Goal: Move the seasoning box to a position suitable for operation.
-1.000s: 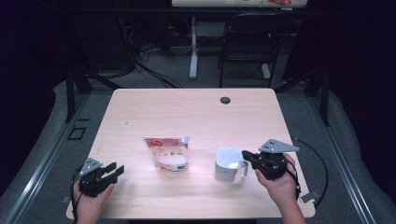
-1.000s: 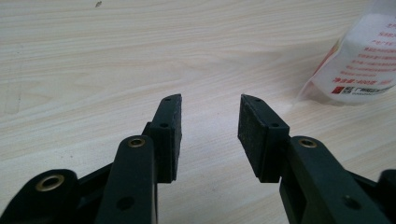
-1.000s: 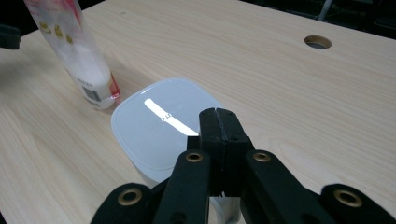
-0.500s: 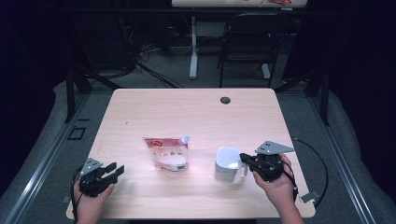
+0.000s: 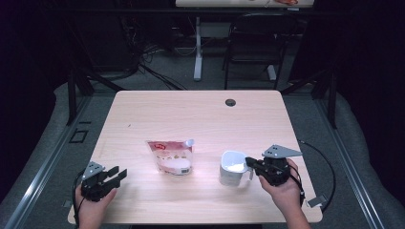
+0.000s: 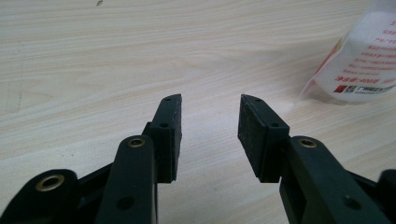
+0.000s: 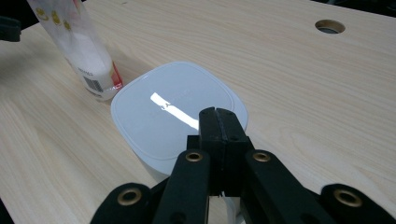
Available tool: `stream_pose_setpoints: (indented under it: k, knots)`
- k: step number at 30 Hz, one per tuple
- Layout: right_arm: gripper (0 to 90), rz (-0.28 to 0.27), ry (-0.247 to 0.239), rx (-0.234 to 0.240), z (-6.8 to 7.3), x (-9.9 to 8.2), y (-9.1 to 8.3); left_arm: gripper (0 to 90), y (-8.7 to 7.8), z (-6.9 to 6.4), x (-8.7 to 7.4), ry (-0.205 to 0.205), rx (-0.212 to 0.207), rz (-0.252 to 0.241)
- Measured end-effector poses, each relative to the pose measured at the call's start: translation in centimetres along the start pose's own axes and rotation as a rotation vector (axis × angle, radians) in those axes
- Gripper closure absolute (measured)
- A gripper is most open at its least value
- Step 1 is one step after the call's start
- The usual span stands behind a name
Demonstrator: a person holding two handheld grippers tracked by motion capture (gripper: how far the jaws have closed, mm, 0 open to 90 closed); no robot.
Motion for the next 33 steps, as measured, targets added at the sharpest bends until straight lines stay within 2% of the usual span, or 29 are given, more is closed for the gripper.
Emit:
stream_pose_setpoints:
  k: [3,33]
  knots:
    - [90.0,-0.007,0.015,0.012,-0.1,-0.09,-0.02,60.1,0.02,-0.01,0.0,0.003,-0.002,0.001]
    - [90.0,-0.03,0.044,0.019,-0.26,-0.38,-0.1,60.0,-0.05,0.01,0.02,0.002,0.0,-0.005]
Point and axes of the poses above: each handheld gripper's, and its own axes: y roughly forward along the jaws, x roughly out of its top, z roughly to its left, the point moved 4 cm from there along y, roughly forward along the jaws, and after that the axes turned 1 degree about x, right-handed, at the moved point
